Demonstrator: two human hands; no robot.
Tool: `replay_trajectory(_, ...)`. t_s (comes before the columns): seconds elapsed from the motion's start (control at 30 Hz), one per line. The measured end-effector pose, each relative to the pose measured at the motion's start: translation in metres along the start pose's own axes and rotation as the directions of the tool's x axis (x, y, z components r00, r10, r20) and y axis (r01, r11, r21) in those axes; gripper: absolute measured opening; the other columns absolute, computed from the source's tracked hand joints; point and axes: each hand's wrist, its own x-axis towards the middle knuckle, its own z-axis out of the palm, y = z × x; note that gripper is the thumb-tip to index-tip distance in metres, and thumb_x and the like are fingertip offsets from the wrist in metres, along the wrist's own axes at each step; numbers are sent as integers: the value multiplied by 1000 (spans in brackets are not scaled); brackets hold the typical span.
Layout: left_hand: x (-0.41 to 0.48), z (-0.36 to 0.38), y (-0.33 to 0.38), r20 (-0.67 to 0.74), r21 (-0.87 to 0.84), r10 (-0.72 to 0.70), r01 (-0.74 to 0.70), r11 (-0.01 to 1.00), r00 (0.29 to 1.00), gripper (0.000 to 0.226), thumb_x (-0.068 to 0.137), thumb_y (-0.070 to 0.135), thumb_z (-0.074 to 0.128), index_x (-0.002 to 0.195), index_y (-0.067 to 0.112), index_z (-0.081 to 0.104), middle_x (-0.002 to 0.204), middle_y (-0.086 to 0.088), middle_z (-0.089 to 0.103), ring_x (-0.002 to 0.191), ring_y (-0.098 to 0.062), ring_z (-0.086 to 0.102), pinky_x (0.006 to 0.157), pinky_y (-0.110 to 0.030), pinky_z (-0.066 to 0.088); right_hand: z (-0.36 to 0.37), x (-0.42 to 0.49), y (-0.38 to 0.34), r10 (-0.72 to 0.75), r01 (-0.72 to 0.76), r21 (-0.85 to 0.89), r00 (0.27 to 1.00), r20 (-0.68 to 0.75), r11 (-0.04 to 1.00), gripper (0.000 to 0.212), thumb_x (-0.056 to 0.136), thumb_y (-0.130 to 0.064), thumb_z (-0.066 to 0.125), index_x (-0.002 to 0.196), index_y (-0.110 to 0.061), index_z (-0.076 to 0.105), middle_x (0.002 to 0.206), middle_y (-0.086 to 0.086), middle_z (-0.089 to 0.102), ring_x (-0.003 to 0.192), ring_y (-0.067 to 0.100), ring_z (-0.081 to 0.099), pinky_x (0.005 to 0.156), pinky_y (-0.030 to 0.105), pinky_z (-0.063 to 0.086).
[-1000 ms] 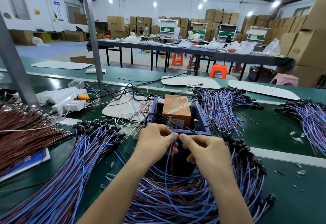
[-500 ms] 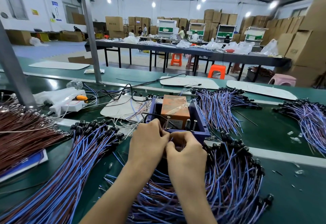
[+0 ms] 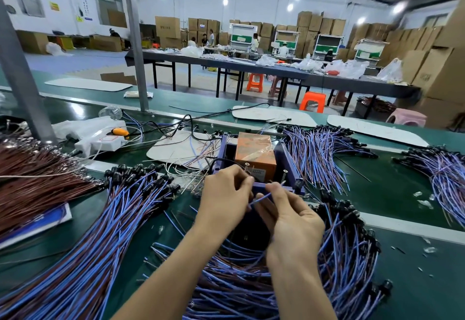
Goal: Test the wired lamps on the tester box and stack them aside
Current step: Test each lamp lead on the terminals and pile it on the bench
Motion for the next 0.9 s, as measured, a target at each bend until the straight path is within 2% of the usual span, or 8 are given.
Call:
replay_trajectory(0.1,5,-4,-8,123,-107,-153,166,980,980,23,91,12,61,68,12,60,53,-1,63,41,-10,61,43,-17,46,-15,15,-9,-48,45,-85,998,-29,995,14,88,-8,64,76,-4,67,57,-1,67,44,15,63,47,25,56)
replay_trajectory(0.23,6,-7,-14,179,-166,-230,259,951,957,25,90,9,61,66,5,64,53,-6,63,43,-19,63,42,-18,45,-31,32,-14,-92,93,-252,996,17,963,17,91,-8,60,77,-6,69,52,0,60,42,9,55,49,24,56)
replay_trajectory(0.3,6,-6,-15,194,-182,-242,277,944,951,26,90,9,62,65,3,65,53,-8,63,45,-22,64,42,-18,46,-35,36,-14,-94,101,-323,995,35,941,21,94,-10,57,75,-10,68,58,0,63,54,12,58,51,24,57)
replay_trajectory(0.37,7,-5,-16,201,-187,-241,279,942,949,26,91,10,62,66,3,65,54,-9,63,46,-23,64,43,-18,46,-34,37,-13,-65,77,-314,997,48,946,23,97,-11,53,77,-10,65,54,-1,64,60,15,62,52,24,57)
replay_trajectory(0.43,7,-4,-16,201,-190,-237,276,942,950,25,91,10,62,67,2,66,54,-9,63,46,-23,64,43,-18,46,-30,33,-12,-27,40,-232,998,57,972,23,98,-8,49,80,-4,62,53,5,59,52,16,65,49,25,57)
replay_trajectory(0.5,6,-4,-17,202,-198,-238,277,940,950,25,91,10,62,68,1,66,54,-9,63,46,-23,64,44,-18,46,-27,31,-12,-13,24,-200,998,56,980,22,98,-5,48,82,1,62,55,7,50,41,12,59,45,24,54)
replay_trajectory(0.63,7,-4,-16,211,-202,-236,279,939,949,25,92,9,61,68,2,65,56,-10,63,45,-20,63,44,-18,47,-28,33,-11,-4,24,-352,998,56,936,21,94,4,51,84,-2,69,47,-1,43,34,4,39,42,18,47)
replay_trajectory(0.9,3,0,-10,252,-267,-250,315,911,935,26,93,9,59,68,3,62,58,-11,59,41,-15,57,43,-17,46,-31,35,-8,-65,95,-510,995,77,855,19,93,-2,56,97,-11,72,40,-6,51,34,5,44,57,32,47)
